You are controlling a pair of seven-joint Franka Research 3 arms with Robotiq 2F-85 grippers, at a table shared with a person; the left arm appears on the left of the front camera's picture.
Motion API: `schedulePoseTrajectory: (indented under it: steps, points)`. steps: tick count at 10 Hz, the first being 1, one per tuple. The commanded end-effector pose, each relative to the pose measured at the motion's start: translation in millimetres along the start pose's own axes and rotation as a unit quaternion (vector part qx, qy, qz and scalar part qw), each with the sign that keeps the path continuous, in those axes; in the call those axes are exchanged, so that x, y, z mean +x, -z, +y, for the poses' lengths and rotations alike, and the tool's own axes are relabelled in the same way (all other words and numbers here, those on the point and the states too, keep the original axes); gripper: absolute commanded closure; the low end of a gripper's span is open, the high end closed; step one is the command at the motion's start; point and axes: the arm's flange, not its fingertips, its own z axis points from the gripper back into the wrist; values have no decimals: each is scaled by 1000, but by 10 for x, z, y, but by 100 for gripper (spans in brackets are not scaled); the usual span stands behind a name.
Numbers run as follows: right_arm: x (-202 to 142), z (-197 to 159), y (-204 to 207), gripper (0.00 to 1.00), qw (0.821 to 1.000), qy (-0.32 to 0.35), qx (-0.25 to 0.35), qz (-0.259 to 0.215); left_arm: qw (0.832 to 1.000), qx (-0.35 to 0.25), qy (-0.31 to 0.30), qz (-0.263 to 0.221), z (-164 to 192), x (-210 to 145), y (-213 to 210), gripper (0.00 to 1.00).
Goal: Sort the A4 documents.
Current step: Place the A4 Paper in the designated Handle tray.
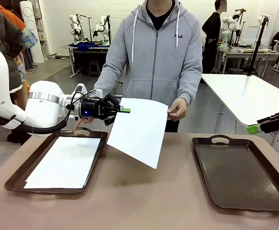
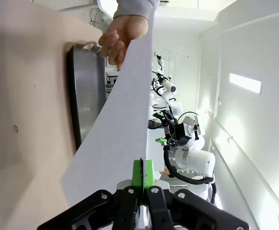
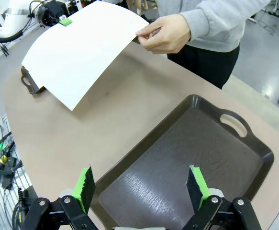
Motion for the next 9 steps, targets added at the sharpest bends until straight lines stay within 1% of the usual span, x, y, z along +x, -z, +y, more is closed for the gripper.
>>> schedulePoseTrajectory:
  steps: [1, 5, 6, 7, 8, 9]
  points:
    - [-14, -31, 41, 0, 1000, -2, 10, -13, 1000, -4, 0, -2, 0, 3, 5, 100]
    - [-14, -31, 41, 0, 1000, -2, 10, -13, 1000, 0, 0, 0, 0, 0, 0, 99]
    - [-14, -31, 41, 0, 1000, -2, 10, -13, 997, 59, 16, 45, -57, -7, 42, 99]
    - [-14, -31, 41, 0, 1000, -2, 10, -13, 993, 85, 39, 71, -162, -36, 18, 99]
    - [-14, -31, 41, 0, 1000, -2, 10, -13, 989, 102, 75, 79, -275, -73, -87, 99]
    - [-14, -31, 41, 0, 1000, -2, 10, -13, 988, 107, 76, 80, -328, -88, -220, 99]
